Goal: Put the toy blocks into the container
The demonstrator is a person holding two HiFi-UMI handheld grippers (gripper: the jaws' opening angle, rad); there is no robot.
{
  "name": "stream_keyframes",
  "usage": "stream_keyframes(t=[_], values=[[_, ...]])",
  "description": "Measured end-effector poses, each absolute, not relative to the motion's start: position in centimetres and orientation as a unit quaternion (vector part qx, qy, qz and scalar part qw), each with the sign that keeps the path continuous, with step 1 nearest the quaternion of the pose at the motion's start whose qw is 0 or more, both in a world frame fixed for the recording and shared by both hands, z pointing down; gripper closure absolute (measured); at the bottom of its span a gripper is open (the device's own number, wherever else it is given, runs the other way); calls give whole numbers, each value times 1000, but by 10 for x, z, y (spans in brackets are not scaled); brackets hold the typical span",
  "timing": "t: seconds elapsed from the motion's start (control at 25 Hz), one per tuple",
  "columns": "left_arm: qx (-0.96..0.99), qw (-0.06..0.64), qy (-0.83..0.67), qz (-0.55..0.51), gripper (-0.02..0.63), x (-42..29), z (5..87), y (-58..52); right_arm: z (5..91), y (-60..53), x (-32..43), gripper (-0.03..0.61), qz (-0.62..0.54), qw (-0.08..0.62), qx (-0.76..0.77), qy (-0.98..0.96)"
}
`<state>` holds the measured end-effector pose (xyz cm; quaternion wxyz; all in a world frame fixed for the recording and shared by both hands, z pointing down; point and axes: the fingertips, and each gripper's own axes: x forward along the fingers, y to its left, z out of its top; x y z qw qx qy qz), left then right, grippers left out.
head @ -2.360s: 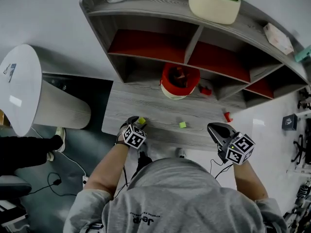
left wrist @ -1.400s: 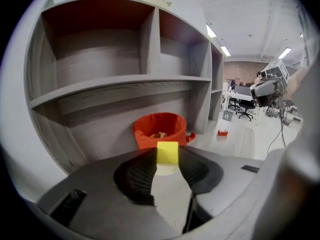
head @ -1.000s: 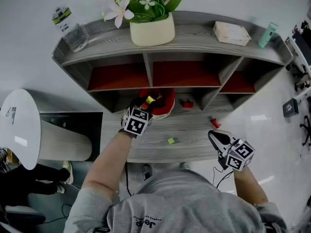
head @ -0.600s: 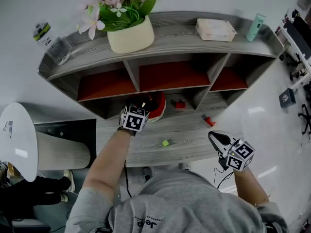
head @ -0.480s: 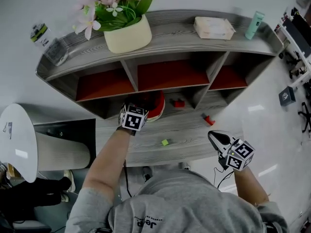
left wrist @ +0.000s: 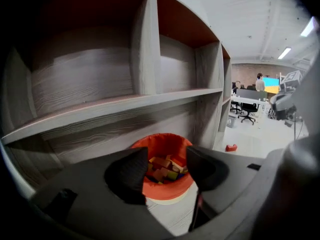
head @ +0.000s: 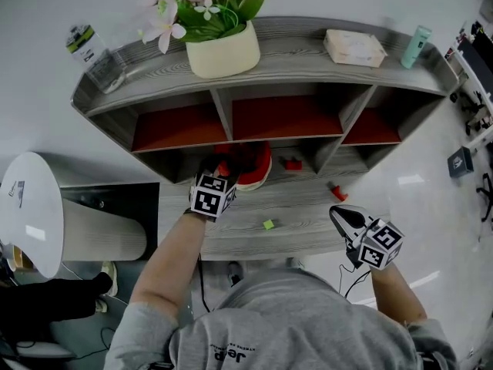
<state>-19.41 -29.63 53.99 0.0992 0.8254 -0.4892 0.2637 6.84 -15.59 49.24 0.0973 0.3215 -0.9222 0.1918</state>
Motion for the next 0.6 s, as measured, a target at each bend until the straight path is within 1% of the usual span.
stream_keyframes(t=[0.04, 0.16, 0.32, 0.52, 0.6], values=[[829, 100, -488, 253, 373, -195, 536, -290, 492, -156, 65, 560, 191, 97, 318, -924], [843, 104, -476, 227, 408, -197, 526, -266, 489, -157, 53, 560, 188, 100, 308, -927], [864, 106, -447, 206, 499, -189, 526, -228, 486, -158, 42, 560, 183, 104, 299, -931], [876, 113, -409, 229, 606, -164, 567, -187, 487, -155, 38, 560, 183, 110, 294, -931], [881, 124, -383, 248, 604, -147, 591, -172, 487, -152, 41, 560, 185, 114, 297, -930]])
